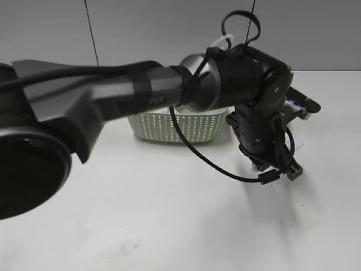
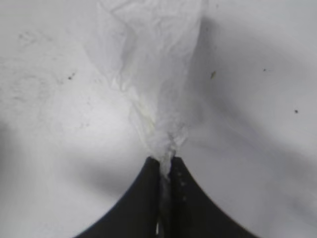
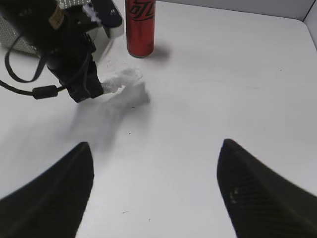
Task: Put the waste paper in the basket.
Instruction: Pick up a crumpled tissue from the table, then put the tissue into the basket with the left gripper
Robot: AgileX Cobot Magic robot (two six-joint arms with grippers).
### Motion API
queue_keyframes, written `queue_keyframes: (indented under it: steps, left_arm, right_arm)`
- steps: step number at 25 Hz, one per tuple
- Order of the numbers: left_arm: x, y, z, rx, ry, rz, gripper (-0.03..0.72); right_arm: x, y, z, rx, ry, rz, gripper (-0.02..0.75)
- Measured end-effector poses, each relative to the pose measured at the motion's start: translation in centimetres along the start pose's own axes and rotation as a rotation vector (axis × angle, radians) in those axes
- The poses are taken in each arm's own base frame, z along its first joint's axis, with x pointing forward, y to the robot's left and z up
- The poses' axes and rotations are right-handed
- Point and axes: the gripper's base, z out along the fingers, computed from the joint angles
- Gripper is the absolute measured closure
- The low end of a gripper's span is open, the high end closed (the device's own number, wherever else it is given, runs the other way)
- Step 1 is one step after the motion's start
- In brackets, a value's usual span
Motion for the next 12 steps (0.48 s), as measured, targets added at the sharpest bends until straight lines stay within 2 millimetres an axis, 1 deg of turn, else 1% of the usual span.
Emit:
queue_keyframes:
  steps: [3,7,9,10,12]
  left_arm:
    - [-0.8,-0.4,-3.6,0.000,-0.040,0.009,0.694]
    - [-1.3,-0.6,-9.1,-0.032,-0.085,0.037,0.696]
    - [-1.2,0.0,-11.5,-0.081,-0.094,0.054,0.696]
    - [-1.1,0.5,-12.3,-0.107,-0.097,0.058,0.696]
    - [-0.9,2.4,-14.0,-0.181,-0.101,0.054,0.696]
  right_arm:
    - [0.0,0.0,0.0,0.000,0.000,0.000,0.149]
    - [0.0,0.0,0.0,0.000,0.000,0.000,0.149]
    - [0.0,0.0,0.0,0.000,0.000,0.000,0.149]
    - [0.0,0.0,0.0,0.000,0.000,0.000,0.149]
    - [0.0,0.0,0.0,0.000,0.000,0.000,0.149]
